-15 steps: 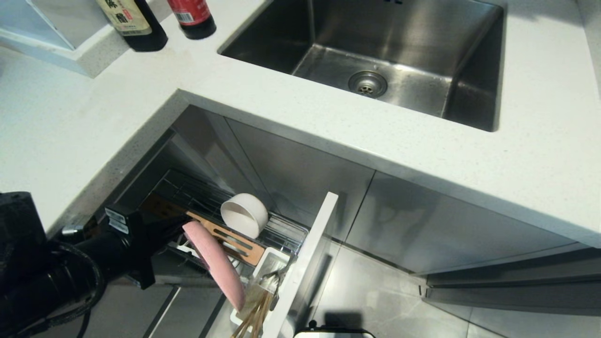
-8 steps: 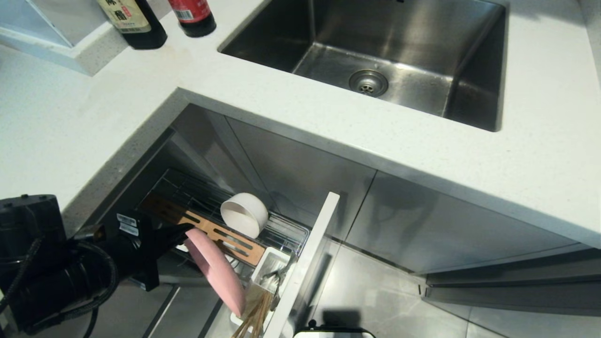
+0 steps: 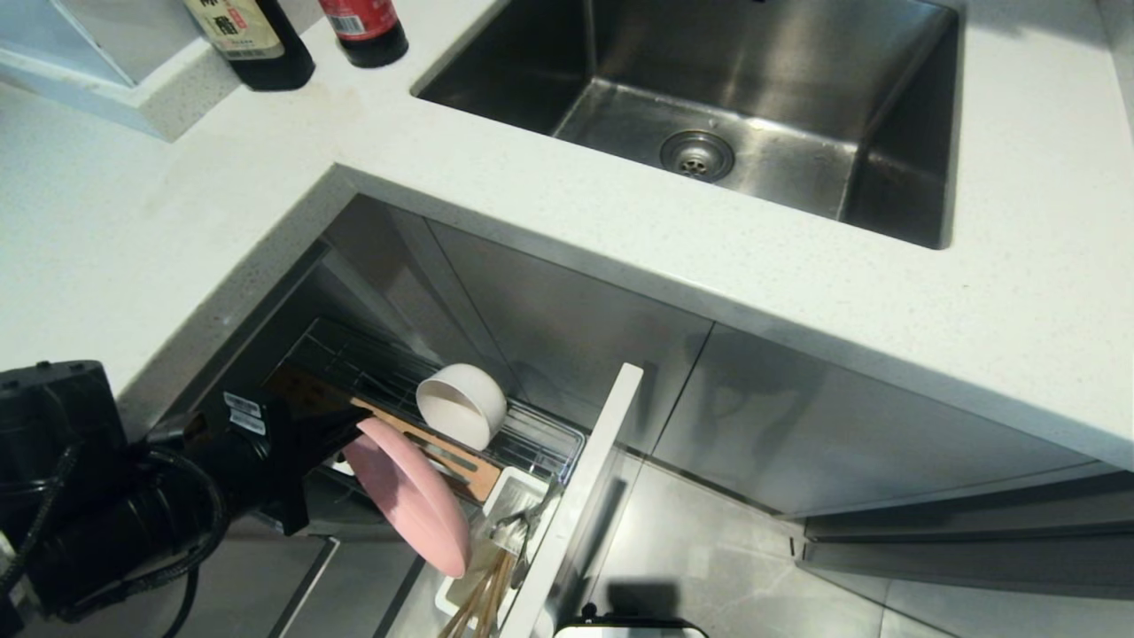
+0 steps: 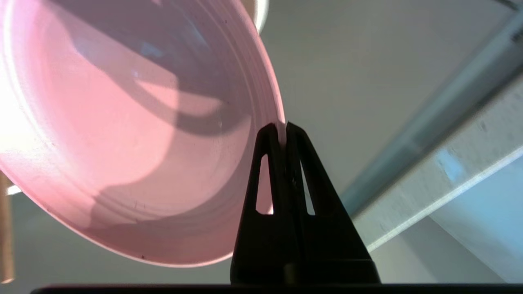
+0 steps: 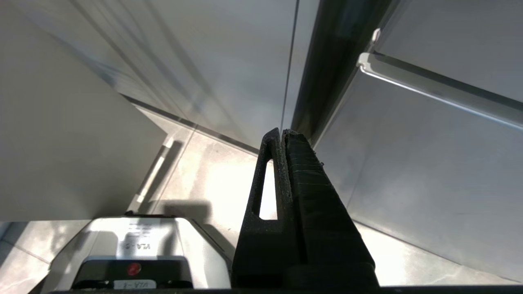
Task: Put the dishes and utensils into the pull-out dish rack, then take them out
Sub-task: Pick up the plate and place it in the cupboard
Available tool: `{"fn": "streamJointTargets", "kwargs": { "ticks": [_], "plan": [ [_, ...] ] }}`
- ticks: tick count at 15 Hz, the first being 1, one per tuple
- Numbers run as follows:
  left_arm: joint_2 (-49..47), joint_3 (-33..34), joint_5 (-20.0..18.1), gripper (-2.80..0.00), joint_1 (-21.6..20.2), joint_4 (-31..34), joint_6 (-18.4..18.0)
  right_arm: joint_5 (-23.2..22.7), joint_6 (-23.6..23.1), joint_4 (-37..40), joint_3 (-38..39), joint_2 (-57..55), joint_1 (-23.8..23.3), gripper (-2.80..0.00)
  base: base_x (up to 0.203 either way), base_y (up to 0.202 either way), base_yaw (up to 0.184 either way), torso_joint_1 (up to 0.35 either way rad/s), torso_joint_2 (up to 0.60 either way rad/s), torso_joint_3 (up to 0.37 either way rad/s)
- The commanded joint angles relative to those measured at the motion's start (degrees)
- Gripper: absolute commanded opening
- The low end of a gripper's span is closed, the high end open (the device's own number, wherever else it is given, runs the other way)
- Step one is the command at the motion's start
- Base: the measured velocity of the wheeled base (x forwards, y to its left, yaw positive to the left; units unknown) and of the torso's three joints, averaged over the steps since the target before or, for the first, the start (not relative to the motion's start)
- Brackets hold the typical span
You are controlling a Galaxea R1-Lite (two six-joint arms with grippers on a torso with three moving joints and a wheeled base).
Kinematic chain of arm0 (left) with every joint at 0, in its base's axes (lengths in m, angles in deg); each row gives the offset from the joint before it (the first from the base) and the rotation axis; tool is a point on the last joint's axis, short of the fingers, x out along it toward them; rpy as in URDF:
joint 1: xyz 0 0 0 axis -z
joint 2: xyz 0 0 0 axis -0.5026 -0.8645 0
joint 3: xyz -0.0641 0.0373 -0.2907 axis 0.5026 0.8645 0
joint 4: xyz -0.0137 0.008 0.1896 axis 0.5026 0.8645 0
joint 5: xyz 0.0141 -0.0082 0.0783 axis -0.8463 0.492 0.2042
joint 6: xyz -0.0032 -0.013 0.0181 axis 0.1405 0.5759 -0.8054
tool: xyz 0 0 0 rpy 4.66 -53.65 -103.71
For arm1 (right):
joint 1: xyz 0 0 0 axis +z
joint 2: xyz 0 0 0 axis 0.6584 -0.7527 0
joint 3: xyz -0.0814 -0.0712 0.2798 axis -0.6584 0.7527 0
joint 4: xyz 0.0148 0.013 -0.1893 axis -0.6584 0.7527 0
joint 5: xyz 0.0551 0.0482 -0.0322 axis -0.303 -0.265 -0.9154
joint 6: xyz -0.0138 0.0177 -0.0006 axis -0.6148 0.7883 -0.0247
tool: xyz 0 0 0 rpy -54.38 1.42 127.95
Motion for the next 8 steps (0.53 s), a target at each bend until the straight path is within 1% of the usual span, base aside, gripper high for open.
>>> {"fn": "streamJointTargets", "kwargs": {
  "ticks": [1, 2, 4, 8],
  "plan": [
    [1.1, -0.4, 0.0, -2.80, 0.5, -3.3, -0.9, 0.0, 0.0, 0.0, 0.1, 0.0, 0.0, -2.80, 0.000, 0.000, 0.000, 0.000, 0.00, 0.000],
    [1.3, -0.4, -0.4, -2.80, 1.4, -3.6, -2.7, 0.0, 0.0, 0.0, 0.1, 0.0, 0.0, -2.80, 0.000, 0.000, 0.000, 0.000, 0.00, 0.000],
    [2.1, -0.5, -0.6, -2.80, 2.2, -3.6, -4.8, 0.0, 0.0, 0.0, 0.1, 0.0, 0.0, -2.80, 0.000, 0.000, 0.000, 0.000, 0.00, 0.000],
    [4.9, -0.7, -0.5, -2.80, 3.9, -3.4, -6.3, 0.0, 0.0, 0.0, 0.1, 0.0, 0.0, -2.80, 0.000, 0.000, 0.000, 0.000, 0.00, 0.000]
  ]
}}
